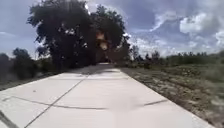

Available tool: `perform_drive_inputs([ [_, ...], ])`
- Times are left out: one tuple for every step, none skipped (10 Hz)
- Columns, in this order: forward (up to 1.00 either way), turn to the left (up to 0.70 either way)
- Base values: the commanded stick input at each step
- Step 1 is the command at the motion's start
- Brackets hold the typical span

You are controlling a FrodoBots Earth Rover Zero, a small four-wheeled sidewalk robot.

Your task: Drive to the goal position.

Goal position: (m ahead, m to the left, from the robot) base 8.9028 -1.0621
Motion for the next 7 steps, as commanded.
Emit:
perform_drive_inputs([
  [0.85, 0.00],
  [0.85, 0.00],
  [0.85, 0.00],
  [0.85, 0.00],
  [0.85, 0.00],
  [0.85, 0.00],
  [0.85, 0.00],
])
